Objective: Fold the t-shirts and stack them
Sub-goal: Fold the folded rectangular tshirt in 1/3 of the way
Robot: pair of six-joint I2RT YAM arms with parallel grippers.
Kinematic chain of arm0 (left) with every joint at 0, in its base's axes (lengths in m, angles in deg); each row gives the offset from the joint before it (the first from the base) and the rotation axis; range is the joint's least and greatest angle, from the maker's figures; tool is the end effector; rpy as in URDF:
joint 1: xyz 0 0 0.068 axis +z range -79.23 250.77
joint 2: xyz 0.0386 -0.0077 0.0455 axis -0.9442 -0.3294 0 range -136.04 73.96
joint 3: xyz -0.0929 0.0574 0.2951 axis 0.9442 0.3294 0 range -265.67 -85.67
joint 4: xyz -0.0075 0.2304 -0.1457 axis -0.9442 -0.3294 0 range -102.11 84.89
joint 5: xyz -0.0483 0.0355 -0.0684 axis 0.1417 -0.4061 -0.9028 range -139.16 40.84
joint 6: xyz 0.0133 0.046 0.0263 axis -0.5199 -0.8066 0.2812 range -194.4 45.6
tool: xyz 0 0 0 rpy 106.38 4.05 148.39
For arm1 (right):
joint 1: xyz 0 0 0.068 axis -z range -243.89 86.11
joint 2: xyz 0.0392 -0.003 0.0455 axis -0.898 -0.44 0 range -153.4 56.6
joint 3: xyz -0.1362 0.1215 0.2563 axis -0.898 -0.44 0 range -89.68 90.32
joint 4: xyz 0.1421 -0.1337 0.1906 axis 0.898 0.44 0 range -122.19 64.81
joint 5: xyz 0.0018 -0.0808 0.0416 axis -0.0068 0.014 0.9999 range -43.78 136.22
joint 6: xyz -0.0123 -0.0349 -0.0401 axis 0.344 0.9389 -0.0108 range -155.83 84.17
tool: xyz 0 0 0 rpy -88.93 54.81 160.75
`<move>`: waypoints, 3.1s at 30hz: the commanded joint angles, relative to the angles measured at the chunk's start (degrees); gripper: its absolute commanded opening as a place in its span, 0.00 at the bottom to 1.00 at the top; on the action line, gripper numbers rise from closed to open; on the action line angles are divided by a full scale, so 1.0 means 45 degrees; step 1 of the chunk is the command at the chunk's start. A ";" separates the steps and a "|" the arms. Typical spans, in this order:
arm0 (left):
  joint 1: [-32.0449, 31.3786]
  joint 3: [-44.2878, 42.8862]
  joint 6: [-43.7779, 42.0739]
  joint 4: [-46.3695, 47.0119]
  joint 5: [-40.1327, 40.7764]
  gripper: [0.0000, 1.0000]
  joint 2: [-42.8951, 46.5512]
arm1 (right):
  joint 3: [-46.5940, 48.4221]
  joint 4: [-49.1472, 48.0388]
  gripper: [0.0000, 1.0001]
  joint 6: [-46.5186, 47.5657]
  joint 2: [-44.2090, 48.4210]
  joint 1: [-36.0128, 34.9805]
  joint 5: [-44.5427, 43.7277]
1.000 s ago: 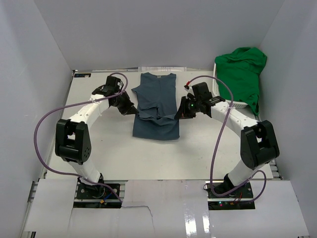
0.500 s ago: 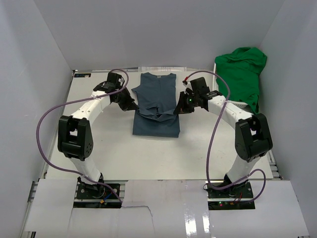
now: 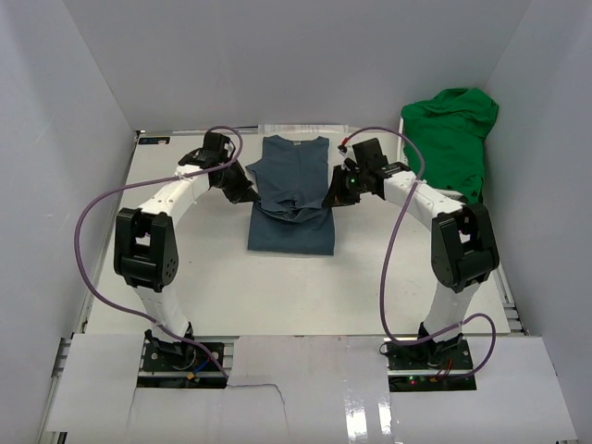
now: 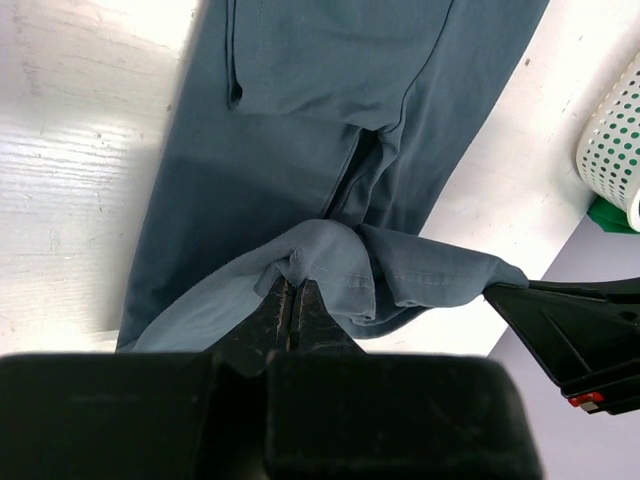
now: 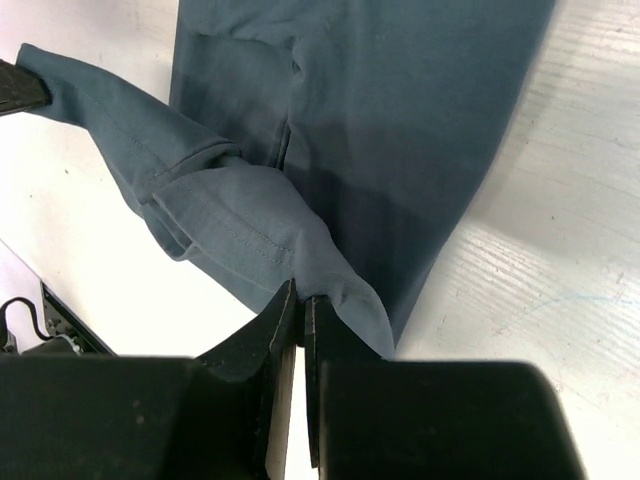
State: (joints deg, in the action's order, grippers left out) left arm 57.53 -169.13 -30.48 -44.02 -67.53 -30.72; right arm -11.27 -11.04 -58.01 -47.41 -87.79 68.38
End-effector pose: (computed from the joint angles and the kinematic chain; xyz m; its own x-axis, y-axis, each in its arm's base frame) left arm 0.3996 -0.1059 0.2791 -0.8648 -0.4728 -0.1690 -0.3190 0.7773 -0.5423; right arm 0.3838 0.1850 0.2759 -0.8475 0.0069 -0.5307 -0.3148 0.7986 0.5130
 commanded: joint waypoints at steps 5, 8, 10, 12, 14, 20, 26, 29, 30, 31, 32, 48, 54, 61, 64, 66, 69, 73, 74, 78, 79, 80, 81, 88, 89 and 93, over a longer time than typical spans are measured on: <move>0.0070 -0.1158 -0.0014 0.0210 0.0235 0.00 -0.0428 | 0.1206 0.0066 0.08 0.0337 -0.0559 0.0214 0.0292; 0.0070 -0.1588 0.0005 0.0211 0.0196 0.00 -0.0642 | 0.1461 0.0164 0.08 0.0377 -0.0735 0.0291 0.0331; 0.0070 -0.1765 -0.0053 0.0172 0.0196 0.00 -0.0779 | 0.1520 0.0203 0.08 0.0416 -0.0794 0.0331 0.0331; 0.0070 -0.1921 -0.0092 0.0132 0.0254 0.00 -0.0936 | 0.1579 0.0203 0.08 0.0416 -0.0891 0.0350 0.0370; 0.0070 -0.1961 -0.0092 0.0132 0.0254 0.00 -0.1072 | 0.1696 0.0203 0.08 0.0455 -0.1047 0.0408 0.0390; 0.0070 -0.2331 -0.0151 0.0113 0.0313 0.00 -0.1599 | 0.2223 0.0262 0.08 0.0591 -0.1651 0.0487 0.0565; 0.0070 -0.2605 -0.0170 0.0094 0.0430 0.00 -0.1971 | 0.2828 0.0378 0.08 0.0728 -0.2258 0.0585 0.0722; 0.0070 -0.2664 -0.0190 0.0113 0.0488 0.00 -0.2147 | 0.2985 0.0359 0.08 0.0729 -0.2453 0.0624 0.0799; 0.0070 -0.2645 -0.0190 0.0113 0.0508 0.00 -0.2186 | 0.3043 0.0379 0.08 0.0767 -0.2493 0.0624 0.0800; 0.0070 -0.2645 -0.0209 0.0113 0.0547 0.00 -0.2225 | 0.3102 0.0360 0.08 0.0767 -0.2551 0.0643 0.0800; 0.0070 -0.2625 -0.0210 0.0094 0.0547 0.00 -0.2283 | 0.3238 0.0359 0.08 0.0787 -0.2648 0.0643 0.0800; 0.0128 -0.2411 -0.0034 0.0190 0.0977 0.00 -0.2246 | 0.4587 0.0828 0.08 0.0885 -0.3684 0.0643 0.0878; 0.0285 -0.2352 -0.0112 0.0425 0.0821 0.00 -0.2654 | 0.4938 0.0770 0.08 0.0846 -0.4152 0.0663 0.0761; 0.0616 -0.1844 0.0083 0.1284 0.0528 0.03 -0.2947 | 0.5426 0.0692 0.08 0.0845 -0.4835 0.0741 0.0546; 0.0597 -0.1883 -0.0053 0.1538 0.0080 0.09 -0.3201 | 0.5778 0.0711 0.08 0.0767 -0.5149 0.0780 0.0546; 0.0617 -0.1864 -0.0112 0.1771 -0.0174 0.20 -0.3358 | 0.5856 0.0691 0.08 0.0729 -0.5227 0.0780 0.0468; 0.0597 -0.1591 -0.0112 0.2259 -0.0409 0.46 -0.3319 | 0.5837 0.0594 0.19 0.0689 -0.5305 0.0780 0.0390; 0.0636 -0.1453 -0.0112 0.2729 -0.0333 0.76 -0.3125 | 0.5798 0.0496 0.66 0.0631 -0.5306 0.0800 -0.0175; 0.0617 -0.1473 -0.0131 0.2904 -0.0274 0.79 -0.3027 | 0.5778 0.0477 0.69 0.0592 -0.5267 0.0800 -0.0312; 0.0734 -0.1862 0.0044 0.2945 0.0448 0.81 -0.2461 | 0.5194 -0.0517 0.71 0.0338 -0.4274 0.0800 -0.0820; 0.0753 -0.2134 0.0025 0.2945 0.0662 0.81 -0.2112 | 0.4999 -0.0655 0.71 0.0318 -0.4096 0.0800 -0.0956; 0.0734 -0.2272 -0.0111 0.2945 0.1032 0.81 -0.1934 | 0.4939 -0.0811 0.71 0.0318 -0.3959 0.0800 -0.0958; 0.0734 -0.2389 -0.0209 0.2945 0.1190 0.81 -0.1700 | 0.4919 -0.0987 0.71 0.0299 -0.3706 0.0800 -0.0919; 0.0714 -0.1184 -0.1673 0.3607 0.1331 0.79 0.1267 | 0.2911 -0.2177 0.70 -0.0109 -0.2065 0.0741 0.0637; 0.0714 -0.0116 -0.1810 0.4266 0.0942 0.74 0.2025 | 0.2056 -0.2547 0.65 -0.0305 -0.1889 0.0722 0.1146; 0.0715 0.2994 -0.1948 0.6319 -0.2643 0.01 0.2833 | 0.0312 -0.5006 0.08 -0.1633 -0.1731 0.0507 0.3823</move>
State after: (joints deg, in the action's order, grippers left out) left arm 60.92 -163.60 -36.97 -21.36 -68.01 -18.28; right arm -5.68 -24.42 -61.07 -55.23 -84.65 75.85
